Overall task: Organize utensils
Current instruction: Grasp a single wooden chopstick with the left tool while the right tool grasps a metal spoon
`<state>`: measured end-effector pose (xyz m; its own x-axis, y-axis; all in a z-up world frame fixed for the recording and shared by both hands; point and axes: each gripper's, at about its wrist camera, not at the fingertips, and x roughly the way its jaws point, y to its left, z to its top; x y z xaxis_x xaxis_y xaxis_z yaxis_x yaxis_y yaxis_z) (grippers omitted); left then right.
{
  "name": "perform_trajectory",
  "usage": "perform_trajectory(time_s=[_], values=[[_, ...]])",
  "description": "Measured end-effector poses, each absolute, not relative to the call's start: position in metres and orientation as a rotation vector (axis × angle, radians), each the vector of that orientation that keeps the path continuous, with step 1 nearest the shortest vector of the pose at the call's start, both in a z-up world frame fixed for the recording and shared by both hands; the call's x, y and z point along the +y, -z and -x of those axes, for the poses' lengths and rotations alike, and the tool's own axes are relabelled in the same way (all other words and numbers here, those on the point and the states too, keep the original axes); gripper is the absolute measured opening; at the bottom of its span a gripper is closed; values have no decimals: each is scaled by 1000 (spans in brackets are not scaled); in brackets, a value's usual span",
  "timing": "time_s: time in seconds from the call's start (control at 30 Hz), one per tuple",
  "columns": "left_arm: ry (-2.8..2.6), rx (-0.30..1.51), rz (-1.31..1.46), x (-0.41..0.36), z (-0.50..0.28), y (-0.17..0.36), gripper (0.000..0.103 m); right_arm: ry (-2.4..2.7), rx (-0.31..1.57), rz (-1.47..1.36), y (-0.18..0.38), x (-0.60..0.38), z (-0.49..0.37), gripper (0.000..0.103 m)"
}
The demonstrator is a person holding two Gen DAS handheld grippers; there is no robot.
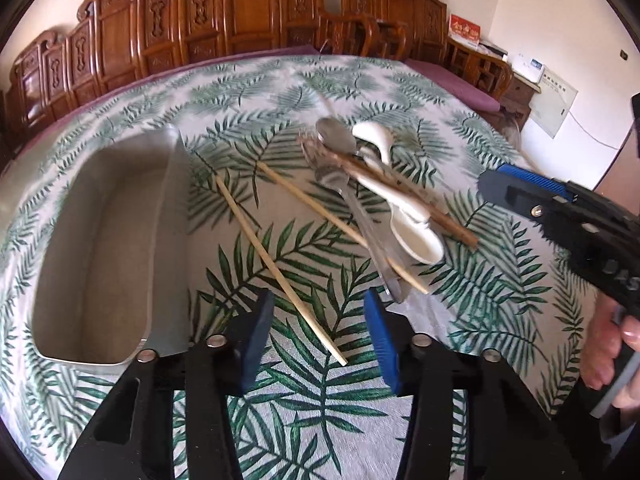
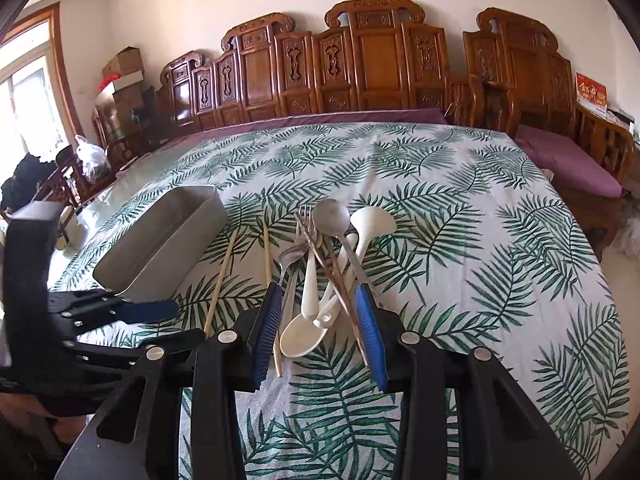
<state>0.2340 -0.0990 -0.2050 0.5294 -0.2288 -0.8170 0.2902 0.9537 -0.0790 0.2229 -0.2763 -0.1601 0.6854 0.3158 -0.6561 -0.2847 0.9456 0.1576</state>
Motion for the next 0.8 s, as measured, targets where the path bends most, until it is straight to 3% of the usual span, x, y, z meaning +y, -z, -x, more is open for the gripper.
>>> perform_trajectory(time_s=[0.27, 0.33, 0.4, 0.5, 0.8], values=[[274, 1016, -66, -98, -249, 227, 31, -355, 765, -18, 165, -264, -224, 41], [267, 1015, -72, -98, -249, 224, 25, -359, 765, -8, 165, -262, -223, 41], [256, 1018, -75, -93, -249, 224, 9, -363, 764, -5, 164, -261, -222, 41], [264, 1049, -48, -83, -249, 222, 5, -364, 769, -4, 165, -259, -223, 41], [298, 1021, -48, -64, -233, 204, 4, -367, 810, 3, 174, -249, -227, 41]])
